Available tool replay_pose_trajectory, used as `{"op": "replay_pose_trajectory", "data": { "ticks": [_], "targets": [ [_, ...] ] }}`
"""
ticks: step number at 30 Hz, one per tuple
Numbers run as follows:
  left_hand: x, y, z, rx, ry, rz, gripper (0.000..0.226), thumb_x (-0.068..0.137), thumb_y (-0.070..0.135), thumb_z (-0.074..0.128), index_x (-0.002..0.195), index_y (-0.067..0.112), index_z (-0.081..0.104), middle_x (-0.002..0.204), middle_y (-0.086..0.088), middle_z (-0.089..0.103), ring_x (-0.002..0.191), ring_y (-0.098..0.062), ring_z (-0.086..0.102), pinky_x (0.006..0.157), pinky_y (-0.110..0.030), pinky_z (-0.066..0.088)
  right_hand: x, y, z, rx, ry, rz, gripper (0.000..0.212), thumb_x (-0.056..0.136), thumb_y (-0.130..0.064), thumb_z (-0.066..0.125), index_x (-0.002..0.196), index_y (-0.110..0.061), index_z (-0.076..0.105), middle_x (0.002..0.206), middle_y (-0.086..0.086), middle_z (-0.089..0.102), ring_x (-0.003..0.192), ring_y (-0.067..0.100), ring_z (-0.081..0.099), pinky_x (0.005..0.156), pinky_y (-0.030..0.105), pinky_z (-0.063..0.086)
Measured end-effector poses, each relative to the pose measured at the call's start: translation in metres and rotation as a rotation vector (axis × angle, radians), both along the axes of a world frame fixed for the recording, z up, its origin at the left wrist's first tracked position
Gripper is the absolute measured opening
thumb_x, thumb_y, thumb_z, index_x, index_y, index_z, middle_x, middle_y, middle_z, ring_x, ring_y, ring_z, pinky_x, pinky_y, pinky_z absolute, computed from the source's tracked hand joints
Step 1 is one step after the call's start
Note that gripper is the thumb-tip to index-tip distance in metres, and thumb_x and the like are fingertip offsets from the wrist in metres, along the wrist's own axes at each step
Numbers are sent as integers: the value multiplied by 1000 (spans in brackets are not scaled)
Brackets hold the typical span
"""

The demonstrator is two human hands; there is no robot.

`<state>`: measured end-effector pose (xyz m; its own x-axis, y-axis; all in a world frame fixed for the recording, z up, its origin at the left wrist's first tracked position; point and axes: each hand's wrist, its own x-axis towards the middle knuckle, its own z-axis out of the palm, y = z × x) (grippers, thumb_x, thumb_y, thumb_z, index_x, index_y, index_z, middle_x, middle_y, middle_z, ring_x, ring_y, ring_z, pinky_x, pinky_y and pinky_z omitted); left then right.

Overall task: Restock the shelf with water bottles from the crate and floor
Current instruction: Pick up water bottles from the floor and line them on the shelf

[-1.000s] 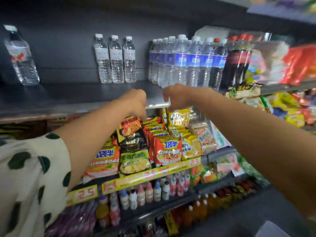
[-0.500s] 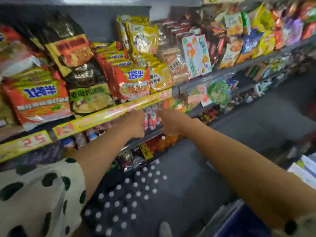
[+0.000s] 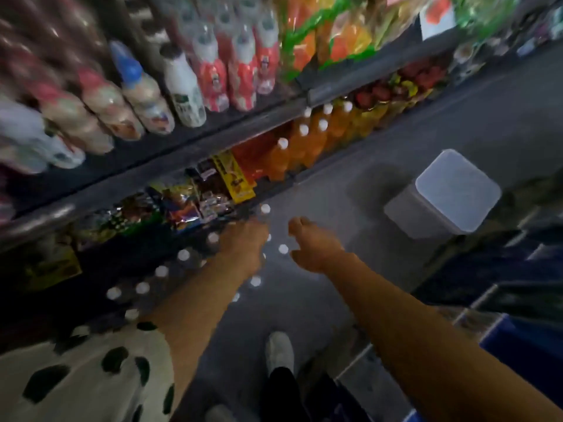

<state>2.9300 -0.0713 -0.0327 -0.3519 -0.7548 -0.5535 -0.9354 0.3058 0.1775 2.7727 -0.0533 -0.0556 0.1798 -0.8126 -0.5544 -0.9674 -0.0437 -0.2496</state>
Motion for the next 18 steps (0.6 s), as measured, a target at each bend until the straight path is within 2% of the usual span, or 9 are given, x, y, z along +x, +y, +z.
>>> {"op": "replay_pose_trajectory", "data": {
  "ticks": [5, 9, 14, 18],
  "targets": [
    [-15, -5, -123, -35, -12, -30, 30, 87, 17, 60, 117, 18, 58, 119, -9, 59, 111, -31, 56, 85, -40, 49, -7, -5, -126, 52, 30, -44, 53, 88, -22, 61, 133, -9, 36, 132, 14, 44, 118, 36, 49, 93, 40, 40],
    [-17, -8, -182, 3, -68, 3, 35, 88, 13, 60, 122, 15, 55, 120, -10, 59, 114, -31, 55, 85, -40, 48, -4, -6, -203, 53, 81, -46, 56, 87, -25, 62, 133, -10, 34, 130, 14, 45, 118, 35, 50, 94, 39, 41],
    [-12, -8, -223, -38, -62, 31, 39, 86, 16, 64, 124, 18, 53, 121, -8, 58, 114, -30, 55, 86, -40, 48, 6, -9, -263, 47, 159, -30, 61, 91, -33, 58, 139, -12, 26, 128, 15, 50, 115, 37, 54, 94, 41, 42],
    [-11, -8, -226, -56, -41, 42, 43, 85, 17, 66, 125, 20, 52, 122, -7, 58, 115, -29, 55, 86, -39, 48, 9, -13, -276, -20, 187, 17, 40, 95, -16, 49, 131, -11, 33, 122, 16, 56, 108, 36, 59, 88, 40, 45]
  ]
}}
